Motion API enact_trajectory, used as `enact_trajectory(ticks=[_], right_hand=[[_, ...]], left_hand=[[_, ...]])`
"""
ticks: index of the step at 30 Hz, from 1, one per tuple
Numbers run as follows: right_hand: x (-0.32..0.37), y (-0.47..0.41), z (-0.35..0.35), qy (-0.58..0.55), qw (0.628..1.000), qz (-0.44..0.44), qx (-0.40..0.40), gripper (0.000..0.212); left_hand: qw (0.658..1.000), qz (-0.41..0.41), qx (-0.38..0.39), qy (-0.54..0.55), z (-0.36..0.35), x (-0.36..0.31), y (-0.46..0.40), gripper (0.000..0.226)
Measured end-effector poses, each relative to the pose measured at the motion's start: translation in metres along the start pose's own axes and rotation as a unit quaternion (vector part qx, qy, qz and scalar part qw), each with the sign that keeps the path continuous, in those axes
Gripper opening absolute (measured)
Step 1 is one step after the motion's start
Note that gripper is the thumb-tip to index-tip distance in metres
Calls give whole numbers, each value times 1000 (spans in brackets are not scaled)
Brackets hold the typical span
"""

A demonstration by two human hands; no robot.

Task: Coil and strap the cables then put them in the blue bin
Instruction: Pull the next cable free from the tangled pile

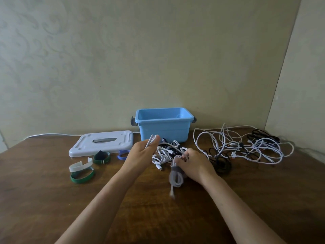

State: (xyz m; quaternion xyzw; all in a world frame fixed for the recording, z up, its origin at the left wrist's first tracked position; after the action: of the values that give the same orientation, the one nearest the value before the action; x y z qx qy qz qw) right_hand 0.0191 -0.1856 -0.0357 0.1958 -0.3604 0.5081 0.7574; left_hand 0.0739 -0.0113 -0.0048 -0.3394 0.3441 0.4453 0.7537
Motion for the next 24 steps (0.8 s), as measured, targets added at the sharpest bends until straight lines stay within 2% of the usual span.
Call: enact_trajectory(ticks=[3,7,9,11,13,15,20,24], right_hand=[[3,2,-6,-48,999,14,18,27],[9,8,7,71,996,45,-25,34],[11,12,17,60,995,75,-22,35],[13,13,23,-22,993,102,47,35],[17,15,21,-150,973,121,131,40],[21,19,15,-227,949,140,167,48],[29,25,3,-314,920,188,138,46],[28,23,-2,-315,924,193,98,41]], left_hand=[[1000,-14,-12,-20,2,-3,0,51],[998,-25,-38,-48,6,-3,0,52],[997,-27,-52,-48,7,-2,0,47],[997,-21,-52,-43,8,1,-2,45],[999,5,-36,-28,8,4,-3,50],[1000,20,-6,-4,7,6,-2,55],[998,22,56,4,2,7,2,68],[997,25,58,36,1,8,2,72]])
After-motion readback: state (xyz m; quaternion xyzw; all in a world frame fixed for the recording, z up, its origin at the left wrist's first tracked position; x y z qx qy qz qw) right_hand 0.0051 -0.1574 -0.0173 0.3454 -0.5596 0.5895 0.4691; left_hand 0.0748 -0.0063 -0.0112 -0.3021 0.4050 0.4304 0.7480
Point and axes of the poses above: each hand's wrist, its own y-axis away from the middle knuckle, its own z-axis out of the back of the hand, x = y × z, the point moved 1 cm from there along -y, towards the middle knuckle, and after that the axes turned 13 degrees about -y, right-handed, at the moved point
